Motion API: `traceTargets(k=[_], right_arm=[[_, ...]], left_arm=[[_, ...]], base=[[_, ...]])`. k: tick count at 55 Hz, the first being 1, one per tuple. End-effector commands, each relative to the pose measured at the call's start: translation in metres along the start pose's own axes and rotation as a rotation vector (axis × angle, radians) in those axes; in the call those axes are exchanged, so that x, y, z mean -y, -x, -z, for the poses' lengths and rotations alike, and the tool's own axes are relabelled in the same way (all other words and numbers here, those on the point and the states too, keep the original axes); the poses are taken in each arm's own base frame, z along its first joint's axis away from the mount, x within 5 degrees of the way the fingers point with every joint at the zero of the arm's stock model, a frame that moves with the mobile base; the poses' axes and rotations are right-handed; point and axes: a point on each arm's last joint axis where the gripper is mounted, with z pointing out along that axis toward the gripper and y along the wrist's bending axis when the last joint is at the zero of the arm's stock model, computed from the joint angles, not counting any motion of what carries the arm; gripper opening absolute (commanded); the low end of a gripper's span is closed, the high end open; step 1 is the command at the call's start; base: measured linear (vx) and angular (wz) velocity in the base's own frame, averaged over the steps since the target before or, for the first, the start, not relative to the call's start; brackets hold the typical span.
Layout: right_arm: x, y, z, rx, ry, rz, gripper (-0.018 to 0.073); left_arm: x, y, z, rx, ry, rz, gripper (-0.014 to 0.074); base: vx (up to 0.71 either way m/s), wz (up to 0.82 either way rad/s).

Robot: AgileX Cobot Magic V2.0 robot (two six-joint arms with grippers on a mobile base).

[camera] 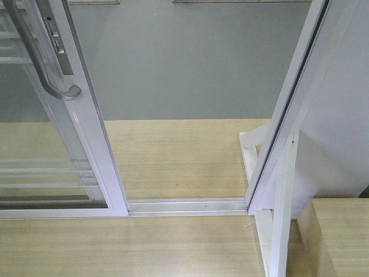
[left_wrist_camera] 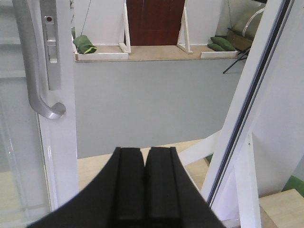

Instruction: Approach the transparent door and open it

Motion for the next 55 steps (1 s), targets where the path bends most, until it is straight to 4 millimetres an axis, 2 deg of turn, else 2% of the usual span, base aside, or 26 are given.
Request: traceTargets(k=[1,19,32,39,50,55], right_arm=[[0.001,0.015,0.002,0.096,-0.004,0.016,-0.0006],[0.001,0.015,0.002,0.096,-0.004,0.016,-0.0006],[0.001,0.015,0.002,0.096,-0.004,0.016,-0.0006],[0.001,0.015,0.002,0.096,-0.004,0.016,-0.0006],[0.001,0.015,0.002,0.097,-0.004,0.016,-0.0006],[0.001,0.015,0.002,0.095,-0.003,0.017,-0.0006]], left_arm=[[0.001,0.014,0.002,0.087,0.0,0.022,0.0],[-0.007,0.028,0.004,0.233,0.108,-0.15,0.0],[-0.008,0.027,0.004,0.247,0.109,-0.152,0.0],[-0.013,0.006,0.004,0.243,0.167,-0.111,0.0],[-0.022,-0.046,-0.002,0.24,0.236,-0.081,0.0],[-0.028,-0.069,-0.013,0.252,0.253,-0.053,0.0]], base=[[0.0,0.0],[0.0,0.0],[0.0,0.0],[0.0,0.0],[0.0,0.0],[0.0,0.0]])
